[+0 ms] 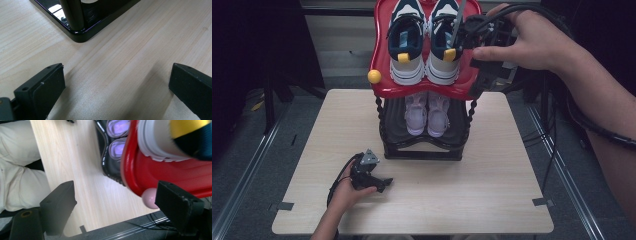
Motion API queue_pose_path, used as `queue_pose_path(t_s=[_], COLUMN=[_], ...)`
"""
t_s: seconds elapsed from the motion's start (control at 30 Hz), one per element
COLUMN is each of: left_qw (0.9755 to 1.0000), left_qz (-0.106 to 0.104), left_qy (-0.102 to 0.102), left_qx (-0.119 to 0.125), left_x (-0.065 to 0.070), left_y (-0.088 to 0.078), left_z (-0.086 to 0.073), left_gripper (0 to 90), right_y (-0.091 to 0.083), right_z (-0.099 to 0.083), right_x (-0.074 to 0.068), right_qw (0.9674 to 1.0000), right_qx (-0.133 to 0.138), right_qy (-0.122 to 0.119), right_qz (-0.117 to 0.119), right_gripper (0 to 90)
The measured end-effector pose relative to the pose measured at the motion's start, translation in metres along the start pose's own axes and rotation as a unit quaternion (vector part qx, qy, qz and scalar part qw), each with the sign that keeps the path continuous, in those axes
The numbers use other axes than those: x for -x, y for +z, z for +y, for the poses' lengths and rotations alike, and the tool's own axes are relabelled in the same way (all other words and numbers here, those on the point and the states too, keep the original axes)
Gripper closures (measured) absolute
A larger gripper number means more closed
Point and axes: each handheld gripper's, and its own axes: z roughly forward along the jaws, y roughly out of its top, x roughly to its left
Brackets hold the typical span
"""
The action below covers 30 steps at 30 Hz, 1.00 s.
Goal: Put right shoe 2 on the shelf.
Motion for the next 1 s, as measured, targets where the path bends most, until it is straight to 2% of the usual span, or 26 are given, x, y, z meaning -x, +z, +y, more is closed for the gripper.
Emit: queue_pose_path(t_s=[0.27,0.7,1.0], left_qw=[1.0000,1.0000,1.0000], left_qz=[0.000,0.000,0.000], left_qy=[0.000,0.002,0.002], left_qx=[0.000,-0.001,-0.001], left_x=[0.000,0.000,0.000], left_y=[0.000,0.000,0.000], left_z=[0.000,0.000,0.000], left_gripper=[0.1,0.1,0.1], right_y=[0.008,0.032,0.046], right_z=[-0.007,-0.022,-0.042], right_x=[-0.005,-0.021,-0.030], right_qw=[0.9995,0.9988,0.9987], right_qx=[-0.025,-0.026,-0.025], right_qy=[-0.009,-0.023,-0.016], right_qz=[0.014,0.035,0.041], right_gripper=[16.7,16.7,16.7])
